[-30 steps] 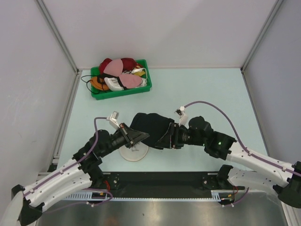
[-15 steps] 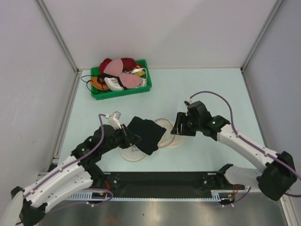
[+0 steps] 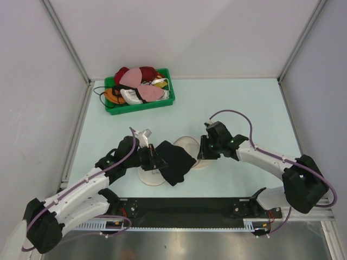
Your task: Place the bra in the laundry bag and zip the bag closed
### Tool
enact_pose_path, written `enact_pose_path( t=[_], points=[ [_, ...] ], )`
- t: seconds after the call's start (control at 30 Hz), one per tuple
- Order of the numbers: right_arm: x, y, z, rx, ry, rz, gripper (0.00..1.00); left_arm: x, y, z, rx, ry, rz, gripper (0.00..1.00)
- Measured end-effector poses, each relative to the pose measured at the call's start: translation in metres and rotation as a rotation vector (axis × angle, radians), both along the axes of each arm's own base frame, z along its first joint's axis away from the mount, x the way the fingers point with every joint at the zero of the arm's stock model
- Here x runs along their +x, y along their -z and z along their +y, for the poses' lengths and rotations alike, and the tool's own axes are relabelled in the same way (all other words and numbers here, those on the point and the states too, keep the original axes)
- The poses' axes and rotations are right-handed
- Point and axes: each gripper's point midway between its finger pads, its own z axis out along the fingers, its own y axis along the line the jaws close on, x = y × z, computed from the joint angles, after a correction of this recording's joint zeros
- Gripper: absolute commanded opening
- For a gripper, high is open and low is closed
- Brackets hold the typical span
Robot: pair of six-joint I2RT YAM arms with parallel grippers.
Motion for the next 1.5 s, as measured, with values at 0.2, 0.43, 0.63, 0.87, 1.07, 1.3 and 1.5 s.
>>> enact_pose_path(
  t=[0.2, 0.43, 0.63, 0.87, 1.07, 1.3, 1.5],
  points=[
    [0.004, 0.015, 0.003, -0.042, -0.022, -0.006, 0.0, 0.0, 0.01, -0.017, -0.055, 0.098, 0.083, 0.0],
    [0.002, 0.008, 0.003, -0.052, -0.037, -0.047, 0.0, -0.004, 0.042, -0.036, -0.076, 0.199, 0.257, 0.0],
    [-0.001, -0.012, 0.003, -0.004, -0.047, -0.113, 0.0, 0.011, 0.042, -0.058, -0.115, 0.259, 0.341, 0.0],
    [-0.008, -0.016, 0.005, -0.014, -0.1, -0.155, 0.0, 0.033, 0.052, -0.072, -0.137, 0.279, 0.412, 0.0],
    [-0.023, -0.024, 0.008, -0.021, -0.166, -0.192, 0.0, 0.051, 0.084, -0.062, -0.122, 0.204, 0.521, 0.0],
    [-0.034, -0.029, -0.005, -0.042, -0.171, -0.201, 0.0, 0.075, 0.062, -0.056, -0.079, 0.112, 0.356, 0.0],
    [-0.043, -0.037, 0.006, 0.036, -0.177, -0.162, 0.0, 0.065, 0.044, -0.081, -0.028, 0.119, 0.224, 0.0]
  ],
)
